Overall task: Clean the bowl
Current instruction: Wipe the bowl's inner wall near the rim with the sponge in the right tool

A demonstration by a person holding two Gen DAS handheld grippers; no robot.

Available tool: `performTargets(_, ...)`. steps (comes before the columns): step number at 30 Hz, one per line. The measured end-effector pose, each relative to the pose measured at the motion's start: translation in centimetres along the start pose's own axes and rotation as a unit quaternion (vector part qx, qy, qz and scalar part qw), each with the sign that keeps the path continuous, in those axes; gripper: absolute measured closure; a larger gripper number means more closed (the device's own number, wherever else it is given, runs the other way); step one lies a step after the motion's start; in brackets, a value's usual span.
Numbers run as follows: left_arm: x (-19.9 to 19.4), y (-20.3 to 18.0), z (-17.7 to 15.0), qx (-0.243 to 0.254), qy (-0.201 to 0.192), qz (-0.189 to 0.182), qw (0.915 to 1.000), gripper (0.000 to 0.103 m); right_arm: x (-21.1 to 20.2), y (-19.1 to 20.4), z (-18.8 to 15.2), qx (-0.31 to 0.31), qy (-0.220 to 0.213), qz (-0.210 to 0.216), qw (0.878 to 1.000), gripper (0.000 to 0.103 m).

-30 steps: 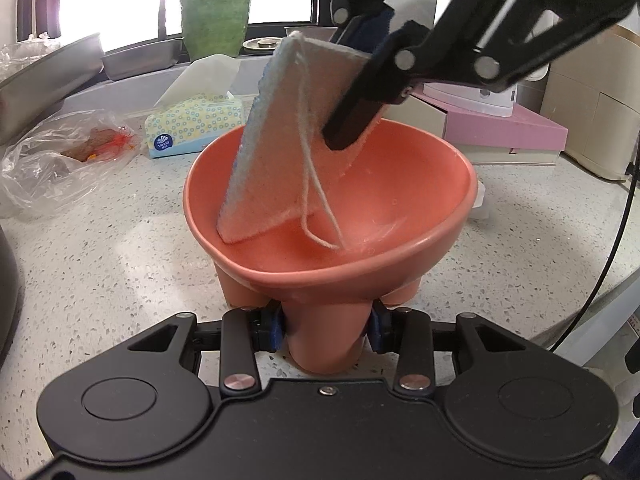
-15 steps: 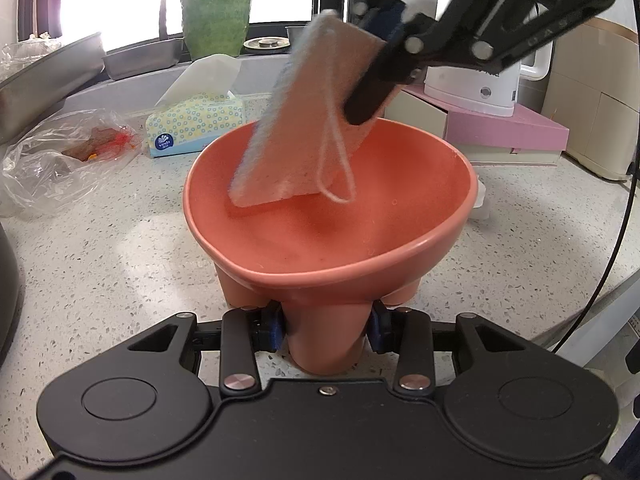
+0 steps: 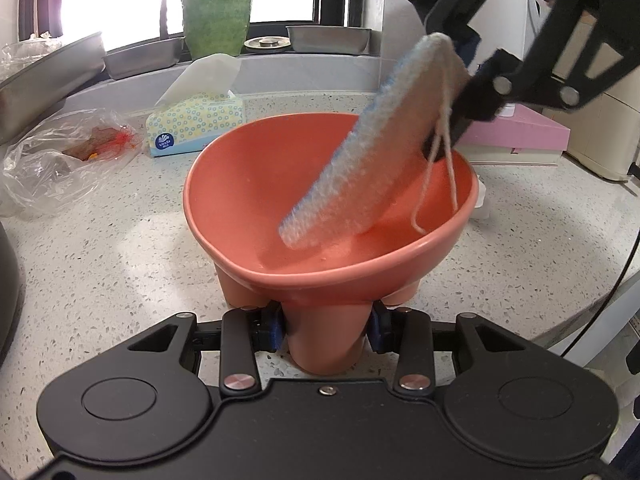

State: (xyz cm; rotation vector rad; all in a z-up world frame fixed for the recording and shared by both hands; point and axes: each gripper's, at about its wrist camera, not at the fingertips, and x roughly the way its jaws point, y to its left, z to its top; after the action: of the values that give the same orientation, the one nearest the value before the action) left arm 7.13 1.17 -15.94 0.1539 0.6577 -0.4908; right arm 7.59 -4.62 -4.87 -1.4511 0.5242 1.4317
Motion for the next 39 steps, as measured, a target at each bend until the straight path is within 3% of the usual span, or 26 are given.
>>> performTargets(9, 0.1, 0.0, -0.1, -0.003, -0.001, 0.002, 1.0000, 0.065, 0.1, 1.0, 1.4, -0.013, -0.013, 0.007, 1.000, 0.092)
performTargets(27, 0.0, -0.1, -0.3, -0.003, -0.002, 0.003, 1.0000, 0.065, 0.0, -0.6, 3.5, -0.021, -0.039, -0.022, 0.999, 0.092)
performTargets(39, 0.0, 0.0, -0.3, -0.004, -0.002, 0.002, 1.0000, 0.065, 0.9, -2.6, 3.8, -0.007, -0.024, -0.031, 0.999, 0.092)
